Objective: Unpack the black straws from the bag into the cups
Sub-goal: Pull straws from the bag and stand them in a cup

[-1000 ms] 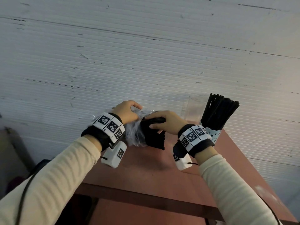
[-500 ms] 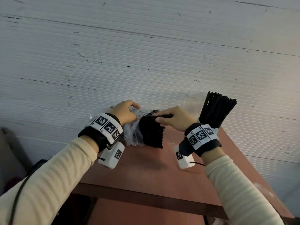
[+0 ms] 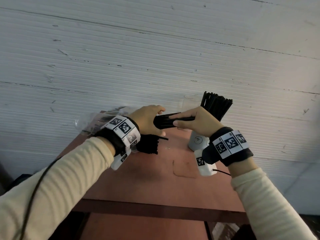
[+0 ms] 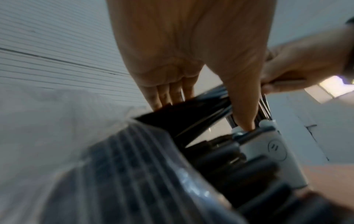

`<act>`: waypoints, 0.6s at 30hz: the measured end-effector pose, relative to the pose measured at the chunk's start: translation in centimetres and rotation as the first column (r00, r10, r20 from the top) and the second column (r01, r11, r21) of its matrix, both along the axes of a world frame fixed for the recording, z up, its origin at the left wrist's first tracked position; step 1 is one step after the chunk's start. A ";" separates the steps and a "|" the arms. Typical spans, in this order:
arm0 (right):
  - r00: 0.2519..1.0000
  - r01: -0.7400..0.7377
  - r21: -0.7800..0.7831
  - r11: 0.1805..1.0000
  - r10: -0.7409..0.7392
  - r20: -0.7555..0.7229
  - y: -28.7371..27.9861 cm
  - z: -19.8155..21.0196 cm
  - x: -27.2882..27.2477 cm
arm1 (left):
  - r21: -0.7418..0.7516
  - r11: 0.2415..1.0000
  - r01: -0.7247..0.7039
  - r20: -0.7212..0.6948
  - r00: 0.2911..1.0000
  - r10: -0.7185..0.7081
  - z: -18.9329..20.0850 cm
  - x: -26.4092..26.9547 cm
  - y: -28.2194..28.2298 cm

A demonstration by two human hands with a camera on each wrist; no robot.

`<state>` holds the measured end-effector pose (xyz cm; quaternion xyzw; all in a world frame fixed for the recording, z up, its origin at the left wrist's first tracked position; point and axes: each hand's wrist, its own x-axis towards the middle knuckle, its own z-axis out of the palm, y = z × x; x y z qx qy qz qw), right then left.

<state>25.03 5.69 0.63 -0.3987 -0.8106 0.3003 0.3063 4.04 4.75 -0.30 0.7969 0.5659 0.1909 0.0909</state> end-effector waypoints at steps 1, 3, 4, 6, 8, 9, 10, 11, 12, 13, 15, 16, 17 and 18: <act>1.000 0.005 0.011 1.000 -0.005 0.011 -0.2 0.1 0.1 | 0.001 1.000 0.002 -0.031 1.000 -0.002 0.0 0.5 0.5; 0.999 0.017 0.037 0.999 -0.018 0.030 -0.6 0.3 0.5 | 0.031 0.999 0.013 -0.082 0.997 -0.010 -0.1 1.5 1.1; 0.999 0.023 0.049 0.999 -0.025 0.036 -0.9 0.5 0.7 | 0.049 0.999 0.017 -0.096 0.995 -0.012 -0.2 1.8 1.3; 0.998 0.032 0.075 0.997 -0.035 0.042 -1.3 0.7 1.2 | 0.063 0.998 0.030 -0.081 0.996 -0.024 -0.4 2.4 1.5; 0.998 0.036 0.106 0.994 -0.041 0.051 -1.9 1.2 1.8 | 0.066 0.997 0.042 -0.046 0.998 -0.039 -0.4 3.0 1.5; 0.998 0.036 0.119 0.992 -0.042 0.046 -2.2 1.4 2.1 | 0.071 0.996 0.050 -0.025 0.999 -0.049 -0.4 3.1 1.5; 0.998 0.041 0.131 0.991 -0.045 0.031 -2.6 1.7 2.4 | 0.079 0.995 0.064 0.003 0.998 -0.064 -0.3 3.3 1.5; 0.999 0.048 0.151 0.987 -0.050 0.013 -3.0 2.1 2.7 | 0.094 0.992 0.083 0.037 0.996 -0.086 -0.3 3.3 1.4; 0.998 0.059 0.181 0.982 -0.059 -0.007 -3.4 2.5 3.1 | 0.106 0.989 0.101 0.068 0.992 -0.108 0.0 3.5 1.3; 0.997 0.073 0.214 0.974 -0.068 -0.030 -3.8 3.0 3.3 | 0.113 0.988 0.110 0.096 0.988 -0.121 0.3 3.7 1.2; 0.990 0.120 0.266 0.956 -0.094 -0.106 -4.6 4.1 3.8 | 0.120 0.986 0.114 0.146 0.981 -0.131 1.2 4.3 0.9; 0.983 0.148 0.293 0.945 -0.107 -0.150 -5.1 4.7 3.9 | 0.127 0.986 0.110 0.177 0.975 -0.131 1.7 4.6 0.6; 0.975 0.178 0.328 0.928 -0.121 -0.188 -5.5 5.2 4.0 | 0.137 0.984 0.115 0.215 0.966 -0.143 2.3 5.0 0.2; 0.967 0.201 0.364 0.910 -0.125 -0.223 -5.8 5.7 3.9 | 0.148 0.981 0.122 0.258 0.953 -0.158 2.7 5.4 0.0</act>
